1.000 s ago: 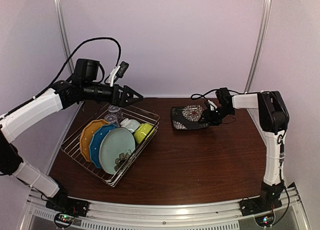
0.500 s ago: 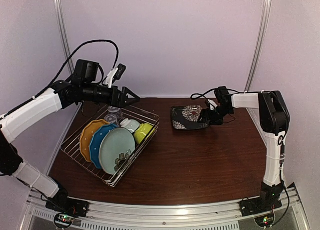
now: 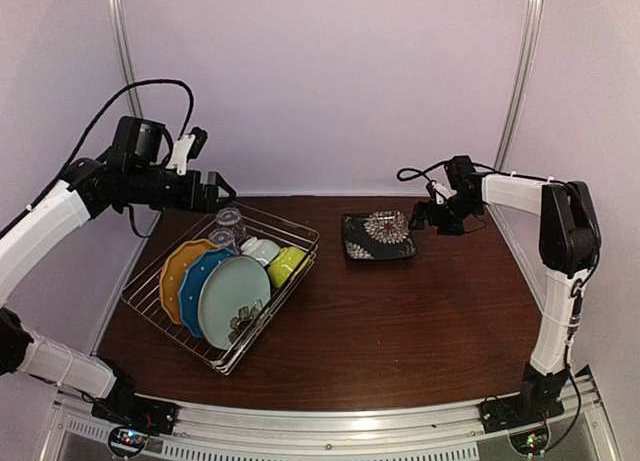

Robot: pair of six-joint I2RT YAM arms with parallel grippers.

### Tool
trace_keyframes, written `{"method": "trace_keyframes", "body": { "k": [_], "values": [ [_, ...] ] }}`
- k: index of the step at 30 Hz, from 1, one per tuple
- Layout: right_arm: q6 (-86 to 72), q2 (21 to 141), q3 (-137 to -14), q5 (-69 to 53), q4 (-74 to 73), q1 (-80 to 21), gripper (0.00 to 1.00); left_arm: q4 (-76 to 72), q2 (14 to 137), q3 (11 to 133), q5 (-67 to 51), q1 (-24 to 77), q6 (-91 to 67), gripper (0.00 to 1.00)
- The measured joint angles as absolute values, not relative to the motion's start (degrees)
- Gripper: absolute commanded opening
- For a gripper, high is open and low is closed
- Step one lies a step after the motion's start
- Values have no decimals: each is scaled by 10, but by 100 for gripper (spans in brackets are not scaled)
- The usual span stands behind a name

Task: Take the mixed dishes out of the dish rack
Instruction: Place the plate at the center of the board, then grab the plate from the dish rack.

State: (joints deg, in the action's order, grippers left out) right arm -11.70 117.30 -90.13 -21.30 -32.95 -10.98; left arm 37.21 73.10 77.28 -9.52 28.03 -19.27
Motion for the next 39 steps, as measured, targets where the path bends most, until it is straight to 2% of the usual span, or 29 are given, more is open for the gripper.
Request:
{"method": "trace_keyframes", "body": {
  "k": [8,18,23,28,35,39],
  "values": [
    [-107,1077,-900,-242,-327,-113,100,482,671,768,-44,243,-177,97],
    [-102,1049,-884,-300,-318,-140,100,535,654,692,-18,172,-141,97],
    [-102,1035,-875,-320,-315,-150,100,541,663,675,-26,154,-130,89],
    [-102,1016,-874,-335,-307,-150,100,535,666,648,-45,145,-121,76],
    [-102,1014,-867,-346,-298,-150,100,520,691,610,-76,142,-110,67],
    [-102,1014,-866,-348,-297,-150,100,507,698,601,-96,142,-101,57]
  ]
}}
